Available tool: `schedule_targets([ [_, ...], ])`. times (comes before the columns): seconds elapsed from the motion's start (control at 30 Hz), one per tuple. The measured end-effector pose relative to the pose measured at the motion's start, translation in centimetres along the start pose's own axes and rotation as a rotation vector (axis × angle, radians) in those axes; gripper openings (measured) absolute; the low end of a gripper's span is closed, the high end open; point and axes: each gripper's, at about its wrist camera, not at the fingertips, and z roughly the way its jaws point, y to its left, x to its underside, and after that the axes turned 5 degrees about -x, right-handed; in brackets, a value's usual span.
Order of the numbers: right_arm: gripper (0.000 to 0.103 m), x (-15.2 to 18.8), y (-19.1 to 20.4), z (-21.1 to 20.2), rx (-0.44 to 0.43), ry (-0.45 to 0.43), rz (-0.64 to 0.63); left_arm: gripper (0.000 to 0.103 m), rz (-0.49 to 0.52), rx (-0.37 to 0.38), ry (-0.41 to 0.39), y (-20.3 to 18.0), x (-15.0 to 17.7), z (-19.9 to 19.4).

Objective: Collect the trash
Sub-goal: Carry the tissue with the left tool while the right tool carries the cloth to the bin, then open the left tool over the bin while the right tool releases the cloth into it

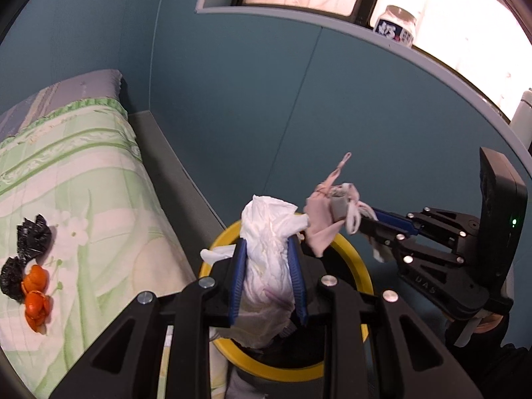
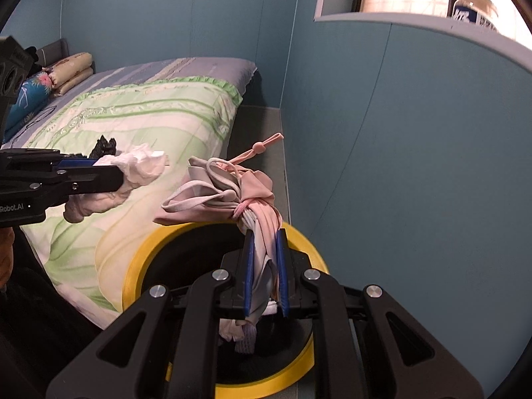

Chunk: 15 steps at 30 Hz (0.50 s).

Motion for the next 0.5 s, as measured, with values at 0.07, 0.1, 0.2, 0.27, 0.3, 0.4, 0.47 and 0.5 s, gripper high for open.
schedule_targets([
  [0.07, 0.012, 0.3, -0.1, 0.7, 0.003, 0.022, 0.001, 0.024, 0.010, 0.000, 0.020, -0.4, 0.2, 0.8],
  [0.1, 0.012, 0.5, -0.2, 1.0, 0.002, 0.033, 0.003, 0.024, 0.016, 0.003, 0.032, -0.7, 0.2, 1.3],
  [0.2, 0.012, 0.9, -0.5, 1.5, 0.001, 0.056, 0.010, 0.024, 0.026, 0.009, 0.055, -1.2, 0.4, 2.3],
  [0.27, 0.012, 1.1, -0.7, 2.1, 0.001, 0.078, 0.010, 0.024, 0.022, 0.014, 0.068, -1.3, 0.6, 3.0],
  [0.3, 0.012, 1.3, -0.7, 2.4, 0.005, 0.090, 0.008, 0.024, 0.015, 0.019, 0.077, -1.3, 0.6, 3.3],
  [0.4, 0.012, 1.7, -0.6, 3.1, 0.001, 0.114, 0.003, 0.024, 0.001, 0.026, 0.104, -1.3, 1.0, 4.3],
  [0.47, 0.012, 1.8, -0.5, 3.4, -0.002, 0.123, -0.006, 0.024, -0.008, 0.033, 0.121, -1.2, 1.2, 4.8],
  [0.5, 0.012, 1.9, -0.4, 3.4, -0.001, 0.125, -0.011, 0.024, -0.013, 0.037, 0.126, -1.1, 1.2, 5.0],
])
